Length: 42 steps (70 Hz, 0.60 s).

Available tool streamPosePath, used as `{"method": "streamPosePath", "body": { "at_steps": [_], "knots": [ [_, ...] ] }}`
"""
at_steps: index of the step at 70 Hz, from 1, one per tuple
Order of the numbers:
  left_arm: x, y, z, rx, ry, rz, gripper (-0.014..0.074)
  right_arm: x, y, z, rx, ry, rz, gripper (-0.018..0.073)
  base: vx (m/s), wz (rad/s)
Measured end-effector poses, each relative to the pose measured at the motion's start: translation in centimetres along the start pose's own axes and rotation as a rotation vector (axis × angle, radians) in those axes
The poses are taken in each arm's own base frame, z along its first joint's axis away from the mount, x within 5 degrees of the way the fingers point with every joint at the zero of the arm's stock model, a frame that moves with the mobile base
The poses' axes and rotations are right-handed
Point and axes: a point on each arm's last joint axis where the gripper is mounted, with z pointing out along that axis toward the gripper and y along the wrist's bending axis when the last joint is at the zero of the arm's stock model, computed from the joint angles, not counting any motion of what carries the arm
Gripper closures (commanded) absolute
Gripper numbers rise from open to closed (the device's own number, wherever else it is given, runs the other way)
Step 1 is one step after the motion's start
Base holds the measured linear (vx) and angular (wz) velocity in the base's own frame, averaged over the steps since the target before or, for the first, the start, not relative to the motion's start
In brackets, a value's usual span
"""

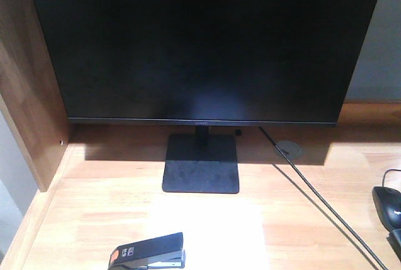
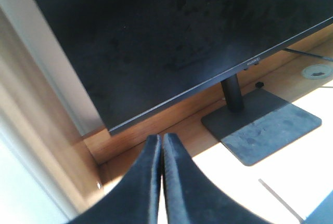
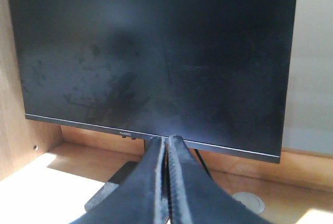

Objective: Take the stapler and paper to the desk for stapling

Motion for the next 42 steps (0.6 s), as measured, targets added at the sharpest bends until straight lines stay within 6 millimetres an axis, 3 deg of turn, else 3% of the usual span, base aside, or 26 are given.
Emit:
{"method": "streamPosePath", "body": {
  "at_steps": [42],
  "knots": [
    [0.39,-0.11,-0.83,-0.005,-0.012,-0.001,0.0603,0.65,0.18,-0.24,-0.018,0.004,-0.001,0.0561,0.00,0.00]
  ]
}}
